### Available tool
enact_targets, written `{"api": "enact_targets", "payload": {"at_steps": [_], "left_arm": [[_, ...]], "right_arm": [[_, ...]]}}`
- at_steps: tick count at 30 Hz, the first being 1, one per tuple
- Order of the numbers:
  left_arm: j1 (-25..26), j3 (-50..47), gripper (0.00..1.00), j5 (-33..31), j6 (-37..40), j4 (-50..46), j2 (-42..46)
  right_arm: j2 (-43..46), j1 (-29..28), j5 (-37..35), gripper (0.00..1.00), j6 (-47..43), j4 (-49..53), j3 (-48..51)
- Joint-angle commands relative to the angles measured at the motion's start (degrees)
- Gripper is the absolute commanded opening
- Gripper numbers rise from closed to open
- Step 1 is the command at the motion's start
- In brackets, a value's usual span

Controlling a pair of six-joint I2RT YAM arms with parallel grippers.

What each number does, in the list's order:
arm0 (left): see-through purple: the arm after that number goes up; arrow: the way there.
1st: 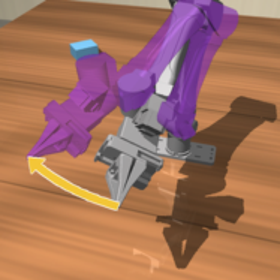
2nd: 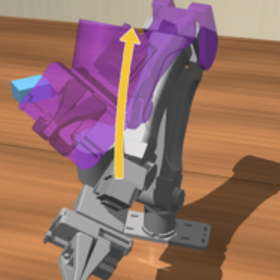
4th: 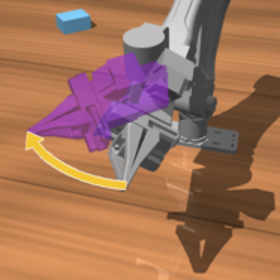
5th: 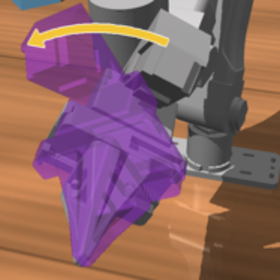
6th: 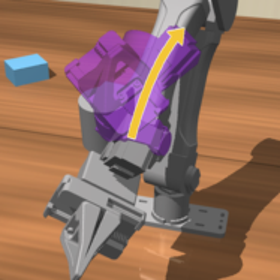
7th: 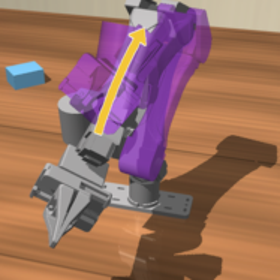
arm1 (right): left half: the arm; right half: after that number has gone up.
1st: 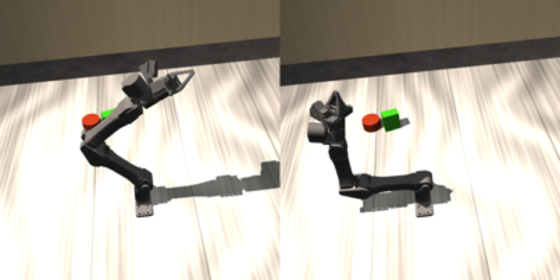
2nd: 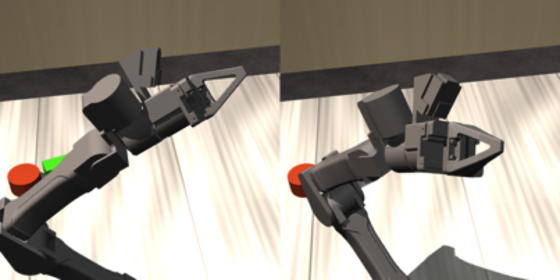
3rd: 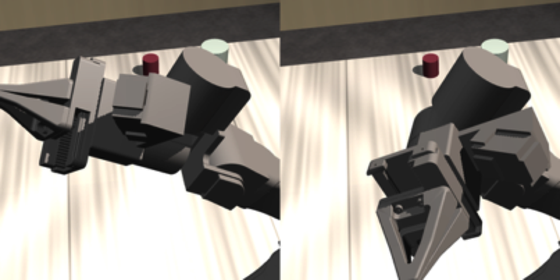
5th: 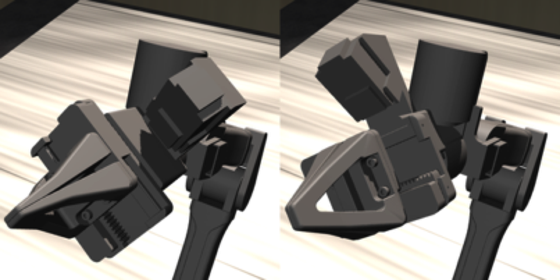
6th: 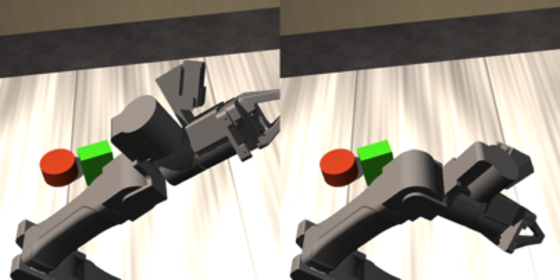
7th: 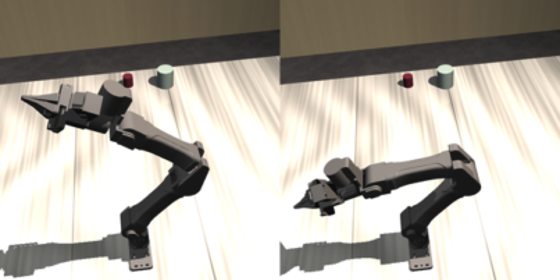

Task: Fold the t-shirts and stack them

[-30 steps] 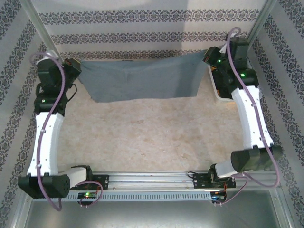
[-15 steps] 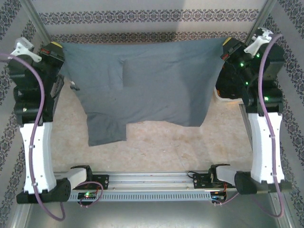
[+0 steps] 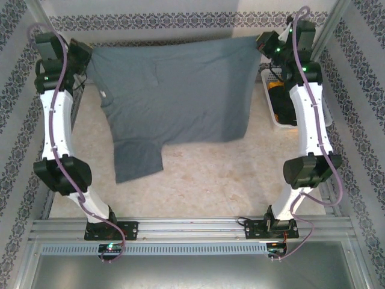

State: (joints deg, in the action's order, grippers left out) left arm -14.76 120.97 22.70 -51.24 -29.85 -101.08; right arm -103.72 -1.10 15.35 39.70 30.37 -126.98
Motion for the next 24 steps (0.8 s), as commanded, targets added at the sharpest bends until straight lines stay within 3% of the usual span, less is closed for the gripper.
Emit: {"api": "enact_targets", "payload": {"at_steps": [1, 4, 7, 9, 13, 17, 19, 20, 22, 24], "left_arm": [[-0.88, 15.47, 0.0, -1.33, 5.76, -3.67, 0.78], [-0.92, 25.71, 0.0, -5.04, 9.69, -9.6, 0.31], [-0.81, 25.05, 0.0, -4.74, 10.38, -12.44, 2.38], [-0.21, 14.64, 0.0, -4.26, 10.61, -11.48, 6.99], [-0.26, -21.11, 0.0, -8.11, 5.31, -1.27, 21.81], [-0.18, -46.23, 0.0, -6.98, 5.76, 0.91, 26.66], [-0.25, -56.49, 0.23, -5.38, 5.85, 4.24, 26.59], [-0.26, -61.18, 0.33, -4.85, 5.76, 6.12, 26.23], [-0.26, -67.6, 0.5, -5.33, 6.14, 8.21, 25.19], [-0.26, -72.22, 0.63, -6.54, 6.98, 9.27, 24.24]], "right_arm": [[-0.72, 1.54, -0.28, 0.0, -1.55, 2.39, -12.28], [-0.58, 1.71, -1.5, 0.0, -3.1, 5.72, -17.45], [3.94, 1.72, -2.79, 0.0, -4.36, 6.35, -11.84], [9.77, 1.72, -4.24, 0.0, -4.49, 4.69, -0.73], [21.71, 1.7, -8.92, 0.0, -2.92, 1.56, 25.55], [28.68, 1.35, -11.41, 0.0, -1.84, 2.03, 48.14], [28.92, 1.2, -10.97, 0.0, -2.24, 0.75, 56.57], [27.87, 1.11, -10.42, 0.05, -2.36, 0.49, 59.54], [24.77, 1.1, -9.76, 0.32, -2.54, 0.07, 63.97], [20.91, 1.02, -9.31, 0.5, -3.46, 0.84, 65.82]]}}
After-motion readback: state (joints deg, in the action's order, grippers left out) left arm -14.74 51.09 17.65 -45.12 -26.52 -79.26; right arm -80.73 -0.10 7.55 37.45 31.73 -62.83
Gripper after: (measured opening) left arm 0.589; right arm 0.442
